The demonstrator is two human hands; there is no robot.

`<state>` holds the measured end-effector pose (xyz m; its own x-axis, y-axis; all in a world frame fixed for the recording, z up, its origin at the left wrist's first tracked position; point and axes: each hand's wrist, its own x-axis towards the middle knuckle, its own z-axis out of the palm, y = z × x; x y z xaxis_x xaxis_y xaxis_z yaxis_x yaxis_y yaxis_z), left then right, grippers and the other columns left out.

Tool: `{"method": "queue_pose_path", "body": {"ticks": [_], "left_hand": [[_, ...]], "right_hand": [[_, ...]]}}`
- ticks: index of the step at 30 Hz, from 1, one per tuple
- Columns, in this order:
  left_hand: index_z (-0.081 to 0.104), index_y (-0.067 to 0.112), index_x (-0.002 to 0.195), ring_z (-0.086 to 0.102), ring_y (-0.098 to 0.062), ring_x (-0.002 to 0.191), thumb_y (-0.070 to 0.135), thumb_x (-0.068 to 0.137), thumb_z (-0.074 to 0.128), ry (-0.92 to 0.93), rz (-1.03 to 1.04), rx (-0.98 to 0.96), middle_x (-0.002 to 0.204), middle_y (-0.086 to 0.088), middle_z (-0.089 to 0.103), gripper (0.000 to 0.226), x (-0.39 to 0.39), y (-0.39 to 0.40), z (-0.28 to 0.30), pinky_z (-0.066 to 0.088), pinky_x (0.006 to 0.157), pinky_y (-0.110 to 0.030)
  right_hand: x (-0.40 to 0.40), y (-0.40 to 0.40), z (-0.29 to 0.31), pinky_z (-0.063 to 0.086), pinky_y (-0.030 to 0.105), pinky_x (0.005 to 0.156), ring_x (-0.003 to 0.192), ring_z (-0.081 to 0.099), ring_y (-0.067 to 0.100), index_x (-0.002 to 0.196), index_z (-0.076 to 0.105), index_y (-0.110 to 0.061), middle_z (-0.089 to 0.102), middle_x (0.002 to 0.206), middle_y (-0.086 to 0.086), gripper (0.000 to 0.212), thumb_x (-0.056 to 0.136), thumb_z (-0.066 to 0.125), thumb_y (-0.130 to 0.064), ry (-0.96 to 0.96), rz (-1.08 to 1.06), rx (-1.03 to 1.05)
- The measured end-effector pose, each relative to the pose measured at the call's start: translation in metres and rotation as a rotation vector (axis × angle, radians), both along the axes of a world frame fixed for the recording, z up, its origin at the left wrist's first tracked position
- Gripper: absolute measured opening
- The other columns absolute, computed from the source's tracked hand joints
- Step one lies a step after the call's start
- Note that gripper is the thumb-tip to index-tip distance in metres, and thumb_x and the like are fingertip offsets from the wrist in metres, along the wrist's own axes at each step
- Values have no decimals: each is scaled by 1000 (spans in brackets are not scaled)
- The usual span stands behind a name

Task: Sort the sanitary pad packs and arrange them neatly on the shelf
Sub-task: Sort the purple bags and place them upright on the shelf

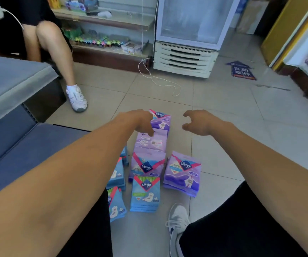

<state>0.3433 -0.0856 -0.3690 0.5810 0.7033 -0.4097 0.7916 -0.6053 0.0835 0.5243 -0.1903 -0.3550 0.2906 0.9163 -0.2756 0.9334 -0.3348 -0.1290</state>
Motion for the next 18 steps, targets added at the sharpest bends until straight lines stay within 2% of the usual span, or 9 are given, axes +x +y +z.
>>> {"method": "queue_pose_path", "body": {"ticks": [5,8,10,11,15,18], "left_hand": [[42,14,145,46,-30,131,40,92,63,61,-151,-84,148,-8,44,63,46,-18,-21,41,104,-38],[45,12,142,56,-32,120,37,96,57,119,-204,-188,142,-10,50,53,71,-29,-31,49,84,-35],[47,14,140,61,-30,113,36,96,57,120,-208,-231,138,-8,52,50,84,-33,-37,47,68,-28],[47,14,140,61,-30,112,35,96,57,114,-213,-233,138,-8,52,50,89,-34,-39,45,67,-27],[46,11,141,60,-31,113,34,97,56,88,-234,-225,139,-9,50,51,101,-34,-43,47,72,-27],[44,13,143,50,-30,125,35,97,55,79,-233,-202,143,-7,47,52,101,-33,-47,43,94,-32]], "right_hand": [[45,-41,-17,35,35,104,134,41,29,147,39,-18,44,149,7,57,97,53,-41,11,-107,-137],[63,-61,-27,31,38,108,137,37,27,145,42,-21,39,152,4,56,96,54,-44,21,-145,-275],[70,-69,-30,32,38,108,137,38,28,144,44,-19,39,152,5,53,97,52,-43,18,-159,-343],[72,-71,-29,35,39,108,135,41,29,143,45,-18,40,150,5,52,98,51,-42,17,-164,-368],[75,-67,-25,42,44,105,127,48,31,141,47,-15,43,146,5,49,99,50,-41,38,-166,-369],[70,-55,-28,37,37,106,131,45,28,141,47,-16,43,147,5,50,98,51,-41,72,-126,-322]]}}
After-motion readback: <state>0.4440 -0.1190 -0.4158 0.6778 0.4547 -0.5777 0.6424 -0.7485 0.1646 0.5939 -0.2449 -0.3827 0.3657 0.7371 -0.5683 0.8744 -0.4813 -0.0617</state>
